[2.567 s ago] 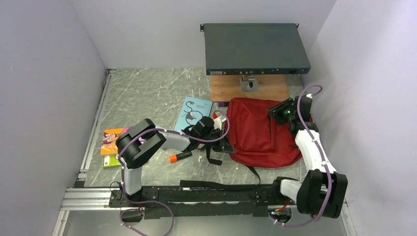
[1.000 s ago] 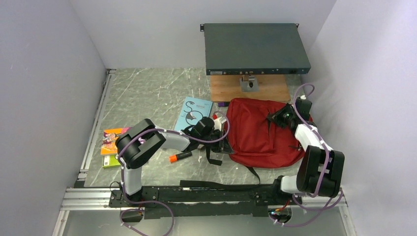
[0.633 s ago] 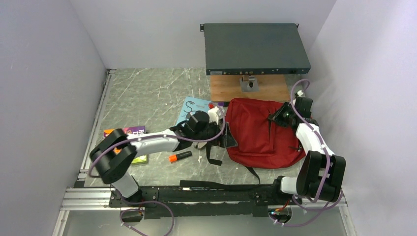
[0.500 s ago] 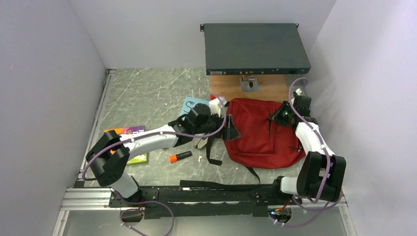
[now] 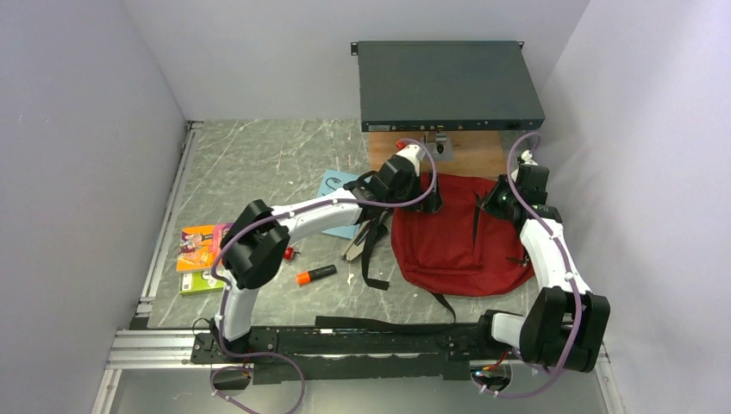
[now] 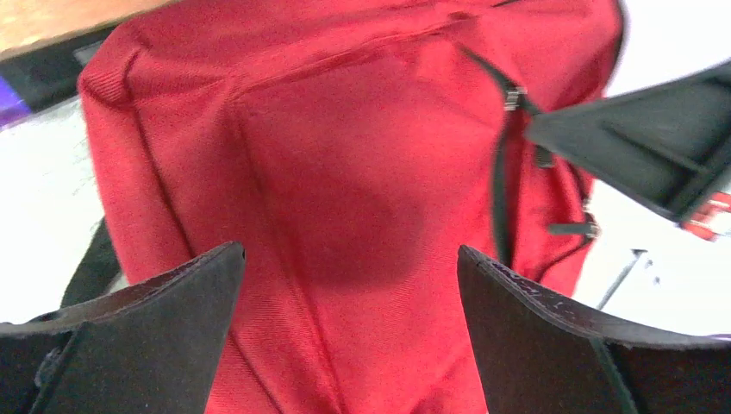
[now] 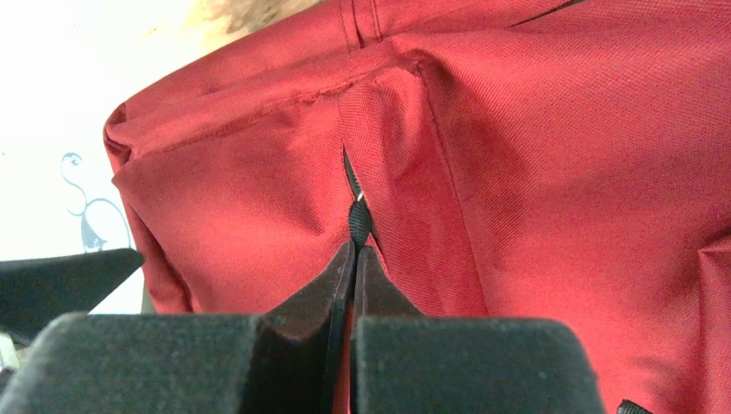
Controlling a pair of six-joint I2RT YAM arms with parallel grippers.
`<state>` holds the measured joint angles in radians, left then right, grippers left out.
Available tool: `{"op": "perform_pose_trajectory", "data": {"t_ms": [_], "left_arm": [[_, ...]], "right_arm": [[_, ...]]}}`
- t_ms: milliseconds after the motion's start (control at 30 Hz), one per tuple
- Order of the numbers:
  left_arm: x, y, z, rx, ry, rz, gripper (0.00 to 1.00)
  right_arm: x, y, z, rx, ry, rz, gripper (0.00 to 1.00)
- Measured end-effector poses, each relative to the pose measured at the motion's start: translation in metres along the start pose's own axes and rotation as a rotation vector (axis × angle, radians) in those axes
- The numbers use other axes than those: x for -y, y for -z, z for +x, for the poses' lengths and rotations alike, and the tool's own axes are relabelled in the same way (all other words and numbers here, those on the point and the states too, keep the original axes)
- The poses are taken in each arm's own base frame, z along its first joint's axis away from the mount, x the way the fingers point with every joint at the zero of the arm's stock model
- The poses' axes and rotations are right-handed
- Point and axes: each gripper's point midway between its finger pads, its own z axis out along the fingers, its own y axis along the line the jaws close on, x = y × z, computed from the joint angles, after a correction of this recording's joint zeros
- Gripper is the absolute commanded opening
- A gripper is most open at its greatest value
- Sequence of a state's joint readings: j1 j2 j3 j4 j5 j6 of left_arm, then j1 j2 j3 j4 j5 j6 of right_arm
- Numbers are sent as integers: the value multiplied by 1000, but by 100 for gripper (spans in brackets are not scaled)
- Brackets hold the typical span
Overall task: Pack the student bag
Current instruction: Unzip the student bag at the center of the board.
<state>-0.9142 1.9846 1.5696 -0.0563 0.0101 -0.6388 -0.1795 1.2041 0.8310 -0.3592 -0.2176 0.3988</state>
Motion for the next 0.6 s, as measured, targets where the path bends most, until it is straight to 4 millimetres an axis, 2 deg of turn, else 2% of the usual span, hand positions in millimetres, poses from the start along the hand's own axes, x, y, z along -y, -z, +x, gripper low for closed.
{"op": "perform_pose_trajectory", "data": {"t_ms": [133,267,367,600], "left_arm": [[-25,-18,16,-23,-27,-88,96],[-31,-37,19,-28,-59,-108,88],[-29,-47,17,-22,-66,-104,68],[-37,-58,18,-24,2,-90,5]], "right_arm": [[-3,1,5,-14,23,2,0],[-6,5,10,-19,49,14,0],[-7,7,14,-24,68,32,0],[-1,4,21,-46,58,72,0]]}}
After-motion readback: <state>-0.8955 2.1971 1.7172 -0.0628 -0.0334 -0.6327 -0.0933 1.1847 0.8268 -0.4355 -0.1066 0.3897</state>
